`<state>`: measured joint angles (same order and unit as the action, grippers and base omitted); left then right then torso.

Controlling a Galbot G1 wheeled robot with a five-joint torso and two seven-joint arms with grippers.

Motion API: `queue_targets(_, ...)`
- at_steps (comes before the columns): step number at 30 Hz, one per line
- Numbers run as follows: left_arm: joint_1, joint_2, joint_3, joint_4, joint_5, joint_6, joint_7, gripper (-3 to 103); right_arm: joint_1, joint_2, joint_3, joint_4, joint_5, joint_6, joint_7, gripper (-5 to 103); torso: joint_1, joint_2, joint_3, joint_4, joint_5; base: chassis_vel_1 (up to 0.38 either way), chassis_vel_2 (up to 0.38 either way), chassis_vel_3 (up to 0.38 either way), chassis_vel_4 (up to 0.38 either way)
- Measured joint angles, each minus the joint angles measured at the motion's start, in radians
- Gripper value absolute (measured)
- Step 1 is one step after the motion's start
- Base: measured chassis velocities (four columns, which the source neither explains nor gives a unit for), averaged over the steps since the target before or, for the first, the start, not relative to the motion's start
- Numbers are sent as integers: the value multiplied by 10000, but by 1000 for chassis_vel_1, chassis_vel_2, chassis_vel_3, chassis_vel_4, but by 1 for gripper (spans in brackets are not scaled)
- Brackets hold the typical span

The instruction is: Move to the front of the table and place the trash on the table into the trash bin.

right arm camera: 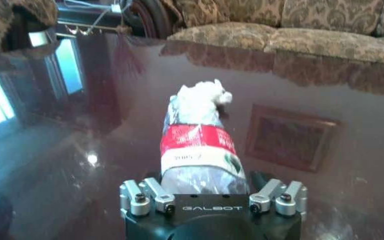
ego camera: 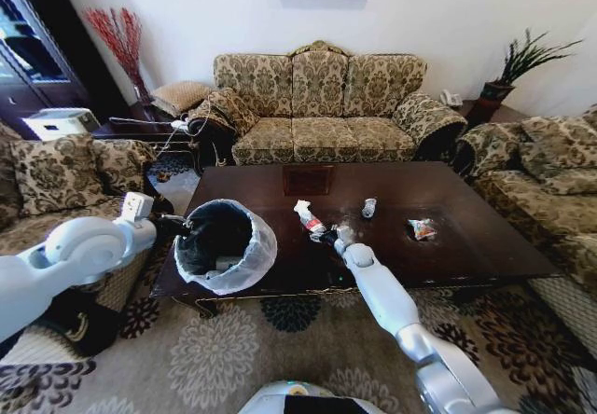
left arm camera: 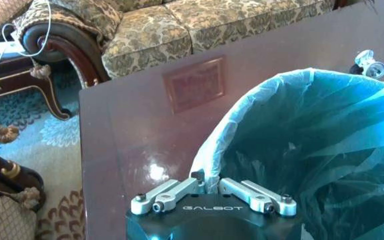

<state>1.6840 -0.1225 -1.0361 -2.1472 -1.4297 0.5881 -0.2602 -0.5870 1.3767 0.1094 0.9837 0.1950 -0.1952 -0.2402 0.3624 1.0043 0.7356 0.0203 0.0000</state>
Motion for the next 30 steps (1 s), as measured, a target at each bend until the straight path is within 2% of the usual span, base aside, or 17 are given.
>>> queue_targets(2, 0, -3, 8, 2, 0, -21, 3, 0, 0, -1, 9, -29, -18, -8, 0, 69, 0, 0, 0, 0, 0, 0, 0, 0, 0)
queue_targets(4, 0, -3, 10, 8, 0, -29, 7, 0, -1, -4, 13, -33, -20, -8, -1, 69, 0, 0, 0, 0, 1, 0, 0, 0, 0)
queue_targets(5, 0, -4, 12, 26, 3, -39, 15, 0, -5, -16, 18, -35, -20, 13, 4, 60, 0, 0, 0, 0, 1, 0, 0, 0, 0)
queue_targets(7, 0, -4, 13, 35, 5, -40, 19, 0, -10, -27, 18, -34, -19, 33, 11, 60, 0, 0, 0, 0, 1, 0, 0, 0, 0)
queue_targets(11, 6, 55, 17, 52, 18, -40, 46, 0, -31, -91, 14, -12, -25, 71, 6, 47, 0, 0, 0, 0, 0, 0, 0, 0, 0)
queue_targets(26, -9, 99, -43, 58, 5, -26, 51, 0, -255, -231, 88, 256, 37, 97, -26, 43, 0, 0, 0, 0, 1, 0, 0, 0, 0)
queue_targets(30, -10, 144, -77, 60, -16, 30, 53, 0, -461, -398, 172, 812, 496, 183, 45, 42, 1, -1, 0, 0, 1, 0, 0, 0, 0)
